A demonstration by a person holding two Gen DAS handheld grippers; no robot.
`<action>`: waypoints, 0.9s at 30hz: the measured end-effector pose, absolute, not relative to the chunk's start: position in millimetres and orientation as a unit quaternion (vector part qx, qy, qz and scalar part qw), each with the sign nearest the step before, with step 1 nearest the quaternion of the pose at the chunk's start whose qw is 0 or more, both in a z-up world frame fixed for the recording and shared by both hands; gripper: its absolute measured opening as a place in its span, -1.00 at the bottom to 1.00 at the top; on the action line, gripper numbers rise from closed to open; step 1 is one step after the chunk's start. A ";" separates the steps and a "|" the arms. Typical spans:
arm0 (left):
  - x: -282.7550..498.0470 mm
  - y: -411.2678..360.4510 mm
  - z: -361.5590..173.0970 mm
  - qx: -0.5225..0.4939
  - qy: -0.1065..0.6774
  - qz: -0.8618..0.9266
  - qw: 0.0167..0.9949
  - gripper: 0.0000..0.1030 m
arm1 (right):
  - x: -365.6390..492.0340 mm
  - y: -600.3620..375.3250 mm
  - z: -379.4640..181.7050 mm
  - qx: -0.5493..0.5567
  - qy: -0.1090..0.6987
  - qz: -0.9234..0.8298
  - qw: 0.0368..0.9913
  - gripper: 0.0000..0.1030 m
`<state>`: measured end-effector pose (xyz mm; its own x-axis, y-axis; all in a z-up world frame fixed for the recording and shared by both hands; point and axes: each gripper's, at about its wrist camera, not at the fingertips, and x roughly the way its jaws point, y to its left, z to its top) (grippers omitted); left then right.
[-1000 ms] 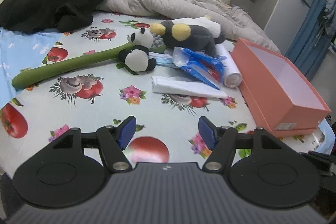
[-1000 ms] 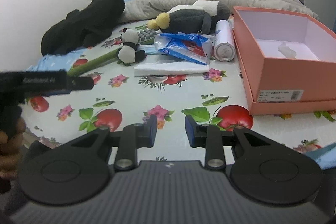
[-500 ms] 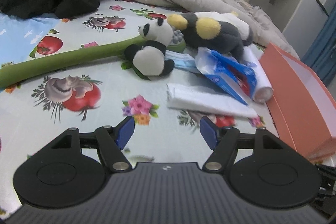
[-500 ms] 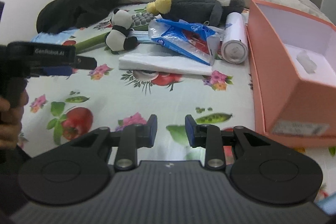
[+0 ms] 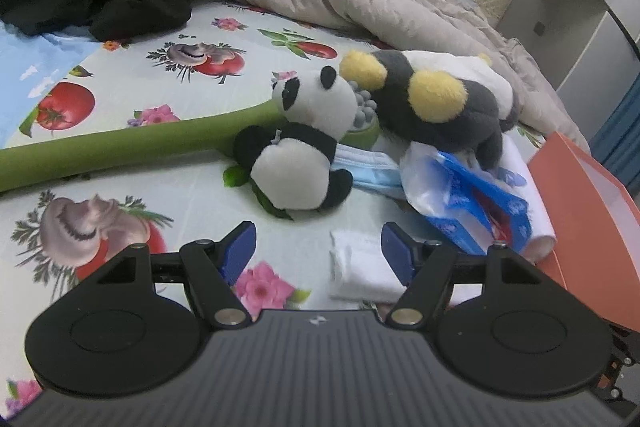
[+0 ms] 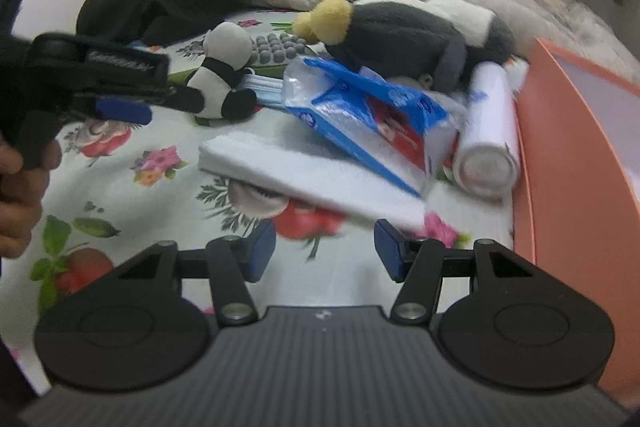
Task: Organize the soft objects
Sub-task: 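Grasp the small panda plush with the left tool while the right tool grasps the white towel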
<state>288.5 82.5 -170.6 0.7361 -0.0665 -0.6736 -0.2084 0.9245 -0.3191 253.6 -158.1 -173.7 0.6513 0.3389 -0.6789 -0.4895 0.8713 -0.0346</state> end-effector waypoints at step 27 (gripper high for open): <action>341.2 106.8 -207.1 -0.263 0.333 0.074 0.902 0.19 | 294.5 -119.3 -197.1 -0.174 0.361 0.282 0.872 -0.54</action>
<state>341.2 106.8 -207.1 0.7667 -0.0417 -0.6406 -0.3087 0.8510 -0.4248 294.5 -119.3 -197.1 0.5800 0.3659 -0.7278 -0.6171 0.7806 -0.0994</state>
